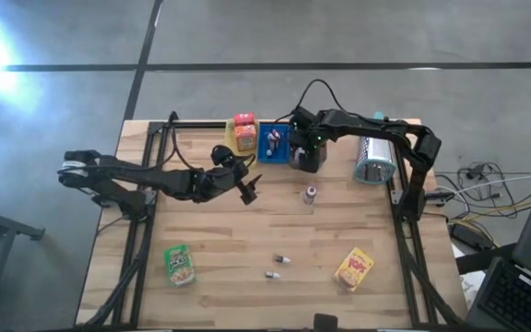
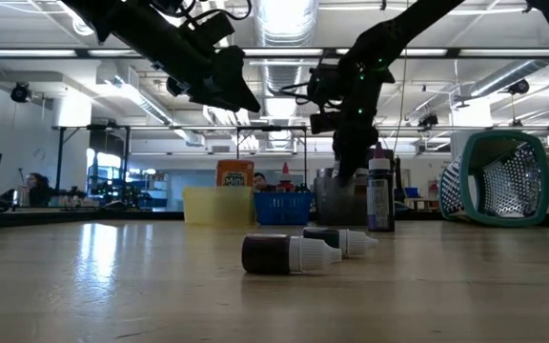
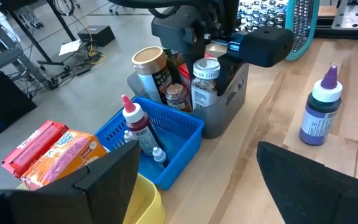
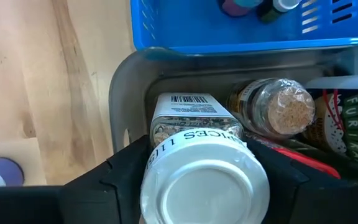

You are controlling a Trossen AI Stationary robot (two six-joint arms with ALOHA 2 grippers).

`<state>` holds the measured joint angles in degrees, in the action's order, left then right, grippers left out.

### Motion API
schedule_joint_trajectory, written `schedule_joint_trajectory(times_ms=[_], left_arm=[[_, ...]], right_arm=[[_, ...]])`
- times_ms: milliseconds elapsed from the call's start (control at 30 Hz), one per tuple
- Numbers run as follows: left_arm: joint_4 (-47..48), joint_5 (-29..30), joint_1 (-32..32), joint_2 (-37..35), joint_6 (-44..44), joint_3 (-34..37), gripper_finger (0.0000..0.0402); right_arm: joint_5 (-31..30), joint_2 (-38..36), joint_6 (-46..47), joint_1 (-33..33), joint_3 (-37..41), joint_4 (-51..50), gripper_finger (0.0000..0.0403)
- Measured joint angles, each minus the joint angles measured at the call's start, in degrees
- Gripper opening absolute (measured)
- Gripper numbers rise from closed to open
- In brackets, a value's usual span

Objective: Pick & Place Kitchen Items
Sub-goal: Put the white seasoning bottle into the black bin, then put the yellow cereal box into the yellow bin

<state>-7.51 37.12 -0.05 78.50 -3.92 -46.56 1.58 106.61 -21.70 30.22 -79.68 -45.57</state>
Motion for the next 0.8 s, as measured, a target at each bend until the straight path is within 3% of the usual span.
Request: schedule_joint_trajectory(times_ms=[467,800], left_arm=[[0.0,0.0,0.0,0.0,0.0,0.0,0.0328],[0.0,0.0,0.0,0.0,0.0,0.0,0.0328]], right_arm=[[-0.1,0.0,-1.7,-0.1,-3.8,-2.1,0.0288],[-0.2,-0.1,-2.9,-0.1,-13.9,-12.3,0.0263]])
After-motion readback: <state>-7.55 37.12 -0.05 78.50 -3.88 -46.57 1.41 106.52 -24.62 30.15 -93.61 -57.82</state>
